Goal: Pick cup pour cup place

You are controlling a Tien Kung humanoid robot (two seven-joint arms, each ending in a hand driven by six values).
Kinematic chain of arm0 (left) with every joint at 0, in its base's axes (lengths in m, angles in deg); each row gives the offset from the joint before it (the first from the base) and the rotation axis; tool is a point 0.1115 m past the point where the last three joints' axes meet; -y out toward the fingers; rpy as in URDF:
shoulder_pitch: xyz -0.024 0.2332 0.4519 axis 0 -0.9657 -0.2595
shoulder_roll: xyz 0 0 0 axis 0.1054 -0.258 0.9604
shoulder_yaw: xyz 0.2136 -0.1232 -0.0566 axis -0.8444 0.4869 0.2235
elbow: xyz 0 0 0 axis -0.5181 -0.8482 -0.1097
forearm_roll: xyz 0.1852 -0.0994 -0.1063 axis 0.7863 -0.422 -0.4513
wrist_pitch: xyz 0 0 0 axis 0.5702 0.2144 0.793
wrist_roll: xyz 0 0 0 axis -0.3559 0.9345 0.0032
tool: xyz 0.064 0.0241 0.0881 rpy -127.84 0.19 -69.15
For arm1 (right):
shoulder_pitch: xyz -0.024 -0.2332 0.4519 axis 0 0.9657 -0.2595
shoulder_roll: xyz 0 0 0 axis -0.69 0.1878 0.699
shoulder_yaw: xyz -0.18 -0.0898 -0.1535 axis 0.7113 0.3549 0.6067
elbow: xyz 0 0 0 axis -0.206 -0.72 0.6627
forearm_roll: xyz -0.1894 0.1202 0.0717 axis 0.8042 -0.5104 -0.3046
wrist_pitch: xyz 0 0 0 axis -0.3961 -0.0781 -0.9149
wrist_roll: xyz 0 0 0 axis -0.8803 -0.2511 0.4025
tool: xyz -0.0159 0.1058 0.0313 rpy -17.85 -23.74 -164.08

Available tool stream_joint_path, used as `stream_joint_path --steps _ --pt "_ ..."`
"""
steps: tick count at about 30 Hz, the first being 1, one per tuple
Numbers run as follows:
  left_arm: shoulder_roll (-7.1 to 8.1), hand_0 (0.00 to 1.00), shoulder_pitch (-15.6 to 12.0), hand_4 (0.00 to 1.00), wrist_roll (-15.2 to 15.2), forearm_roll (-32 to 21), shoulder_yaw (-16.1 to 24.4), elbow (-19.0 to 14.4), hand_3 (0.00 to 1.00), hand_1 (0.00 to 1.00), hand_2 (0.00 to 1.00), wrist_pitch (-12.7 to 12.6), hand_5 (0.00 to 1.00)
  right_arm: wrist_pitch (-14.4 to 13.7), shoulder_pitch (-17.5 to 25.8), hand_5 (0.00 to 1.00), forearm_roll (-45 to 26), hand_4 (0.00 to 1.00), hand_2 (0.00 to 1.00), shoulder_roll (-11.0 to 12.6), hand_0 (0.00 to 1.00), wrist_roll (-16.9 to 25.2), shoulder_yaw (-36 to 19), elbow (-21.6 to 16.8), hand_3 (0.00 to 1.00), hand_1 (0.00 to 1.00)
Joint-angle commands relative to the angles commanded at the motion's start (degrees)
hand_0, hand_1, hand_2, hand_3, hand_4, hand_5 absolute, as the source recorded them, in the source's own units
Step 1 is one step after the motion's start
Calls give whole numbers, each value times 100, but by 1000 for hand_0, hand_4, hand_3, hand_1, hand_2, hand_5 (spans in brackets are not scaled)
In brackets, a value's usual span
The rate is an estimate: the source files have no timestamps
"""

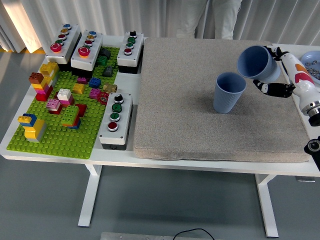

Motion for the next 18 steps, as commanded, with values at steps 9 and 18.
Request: stream_joint_path --steps 9,18 --pt "6 738 -23 522 -1 28 30 0 654 769 828 -3 939 -765 39 91 439 744 607 553 834 60 656 -397 688 718" --pt "12 738 -1 522 -5 54 66 0 654 769 828 -6 938 -1316 -26 96 266 742 607 923 838 261 983 -434 686 718"
